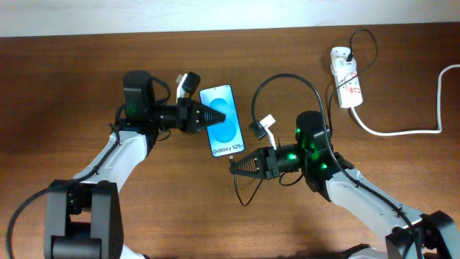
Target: Plug charger to phone and switch on socket
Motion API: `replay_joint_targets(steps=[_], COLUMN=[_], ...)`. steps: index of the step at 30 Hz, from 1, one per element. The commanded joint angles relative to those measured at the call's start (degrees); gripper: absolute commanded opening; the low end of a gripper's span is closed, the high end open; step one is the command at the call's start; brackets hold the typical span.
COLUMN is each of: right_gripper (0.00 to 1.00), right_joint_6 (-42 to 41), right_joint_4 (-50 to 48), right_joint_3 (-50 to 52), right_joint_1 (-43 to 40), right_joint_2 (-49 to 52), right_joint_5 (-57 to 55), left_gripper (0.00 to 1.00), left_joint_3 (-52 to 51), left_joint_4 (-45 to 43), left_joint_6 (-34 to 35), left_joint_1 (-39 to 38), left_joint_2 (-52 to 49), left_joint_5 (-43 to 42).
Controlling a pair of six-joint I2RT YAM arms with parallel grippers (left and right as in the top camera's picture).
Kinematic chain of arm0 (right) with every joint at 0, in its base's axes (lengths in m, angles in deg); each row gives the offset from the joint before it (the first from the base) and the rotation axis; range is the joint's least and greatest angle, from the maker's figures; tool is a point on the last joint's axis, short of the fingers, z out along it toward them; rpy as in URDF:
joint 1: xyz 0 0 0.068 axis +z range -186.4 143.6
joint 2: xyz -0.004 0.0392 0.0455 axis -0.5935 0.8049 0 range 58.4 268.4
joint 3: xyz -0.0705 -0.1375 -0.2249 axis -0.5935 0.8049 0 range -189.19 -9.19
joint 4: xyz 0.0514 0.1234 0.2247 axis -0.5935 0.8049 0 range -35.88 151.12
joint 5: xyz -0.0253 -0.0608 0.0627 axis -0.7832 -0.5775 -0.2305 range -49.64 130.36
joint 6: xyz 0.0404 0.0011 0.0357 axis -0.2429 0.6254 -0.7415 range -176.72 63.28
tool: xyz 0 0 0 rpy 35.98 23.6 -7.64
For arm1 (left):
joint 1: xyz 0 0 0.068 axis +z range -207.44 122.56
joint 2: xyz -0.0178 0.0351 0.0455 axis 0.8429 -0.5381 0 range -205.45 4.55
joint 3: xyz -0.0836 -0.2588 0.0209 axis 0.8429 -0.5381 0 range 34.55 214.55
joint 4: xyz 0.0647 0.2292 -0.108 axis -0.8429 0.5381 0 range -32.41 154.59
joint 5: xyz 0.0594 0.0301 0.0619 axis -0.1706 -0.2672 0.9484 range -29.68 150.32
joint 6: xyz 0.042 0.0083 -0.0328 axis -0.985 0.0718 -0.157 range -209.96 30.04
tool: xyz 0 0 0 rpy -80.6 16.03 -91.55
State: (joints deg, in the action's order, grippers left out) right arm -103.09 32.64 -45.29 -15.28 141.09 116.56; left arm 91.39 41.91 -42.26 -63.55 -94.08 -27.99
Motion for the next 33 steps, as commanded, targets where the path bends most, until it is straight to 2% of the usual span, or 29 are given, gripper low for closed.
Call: replay_joint_targets(steps=[1,33], right_gripper=[0.04,0.04], right_joint_6=[0.4,-0.2], right_joint_4=[-0.2,-0.5], right_joint_3=[-0.8,-0.8], right_joint_1=[-0.2,2.5], right_joint_2=[0.2,0.2], right_joint_5=[1.0,-3.6], left_gripper=[0.00,0.00], left_joint_3=[0.3,0.3], left_joint_4=[-0.1,-0.1], left_joint_6=[-0.7,-0.7], left_joint_1=[0.0,0.0], left_joint_2=[0.2,0.2], left_joint_5=[-1.0,-0.4])
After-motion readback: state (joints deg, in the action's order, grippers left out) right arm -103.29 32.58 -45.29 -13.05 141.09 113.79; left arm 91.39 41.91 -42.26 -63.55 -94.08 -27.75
